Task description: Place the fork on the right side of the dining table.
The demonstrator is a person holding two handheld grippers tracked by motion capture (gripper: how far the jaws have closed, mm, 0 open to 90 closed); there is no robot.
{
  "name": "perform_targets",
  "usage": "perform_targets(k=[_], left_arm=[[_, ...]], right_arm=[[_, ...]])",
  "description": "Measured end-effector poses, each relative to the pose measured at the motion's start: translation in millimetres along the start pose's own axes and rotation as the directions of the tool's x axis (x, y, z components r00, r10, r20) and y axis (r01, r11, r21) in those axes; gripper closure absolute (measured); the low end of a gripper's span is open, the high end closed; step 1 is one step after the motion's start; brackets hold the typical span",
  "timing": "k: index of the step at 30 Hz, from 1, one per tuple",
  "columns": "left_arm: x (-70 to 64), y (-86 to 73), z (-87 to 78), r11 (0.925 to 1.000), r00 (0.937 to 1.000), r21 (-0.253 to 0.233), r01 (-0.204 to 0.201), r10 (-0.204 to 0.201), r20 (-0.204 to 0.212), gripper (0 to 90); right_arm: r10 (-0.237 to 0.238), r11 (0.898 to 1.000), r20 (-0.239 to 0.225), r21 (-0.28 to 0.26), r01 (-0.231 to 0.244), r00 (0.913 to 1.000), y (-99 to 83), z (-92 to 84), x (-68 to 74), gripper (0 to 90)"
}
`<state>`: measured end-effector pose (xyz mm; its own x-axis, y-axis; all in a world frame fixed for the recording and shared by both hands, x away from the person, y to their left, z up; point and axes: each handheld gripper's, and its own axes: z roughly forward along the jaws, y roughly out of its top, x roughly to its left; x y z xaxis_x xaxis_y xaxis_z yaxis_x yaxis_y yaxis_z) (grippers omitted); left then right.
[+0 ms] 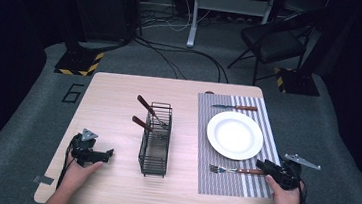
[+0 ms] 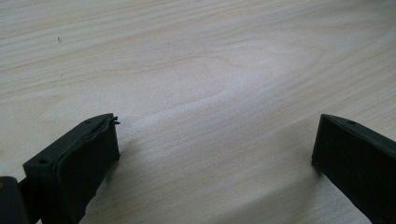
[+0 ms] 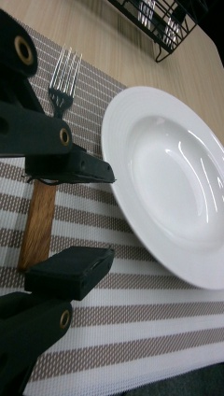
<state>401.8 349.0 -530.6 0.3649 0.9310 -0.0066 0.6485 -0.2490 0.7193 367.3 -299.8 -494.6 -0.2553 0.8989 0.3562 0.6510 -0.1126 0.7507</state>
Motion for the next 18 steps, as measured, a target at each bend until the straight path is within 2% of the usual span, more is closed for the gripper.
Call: perform_targets(k=[2,3,10,13,18], left_arm=[[0.0,0.0,0.0,1.0,1.0,0.0,0.0,0.0,0.0,0.3],[0.0,0.0,0.0,1.0,1.0,0.0,0.0,0.0,0.0,0.3],[-0.4,-0.3,-0.2,1.0,1.0,-0.001,0.003,-0.003,-0.001,0.3],[-0.4,-0.3,-0.2,1.0,1.0,-0.002,0.004,-0.004,-0.002,0.3],[-0.4,-0.3,-0.2,1.0,1.0,-0.001,0.004,-0.004,-0.001,0.3]], right_arm=[[-0.015,1.0,-0.004,-0.001,0.015,0.9999,0.9,0.6,2.2,55.9],[-0.032,0.999,-0.008,0.0,0.032,0.9995,2.9,1.5,8.3,55.6],[-0.091,0.996,-0.011,0.017,0.092,0.9958,10.8,4.6,26.3,55.0],[-0.129,0.992,-0.031,0.013,0.129,0.9912,16.4,5.8,38.8,54.6],[-0.15,0.988,-0.058,0.01,0.151,0.9869,19.0,9.3,51.4,54.3]])
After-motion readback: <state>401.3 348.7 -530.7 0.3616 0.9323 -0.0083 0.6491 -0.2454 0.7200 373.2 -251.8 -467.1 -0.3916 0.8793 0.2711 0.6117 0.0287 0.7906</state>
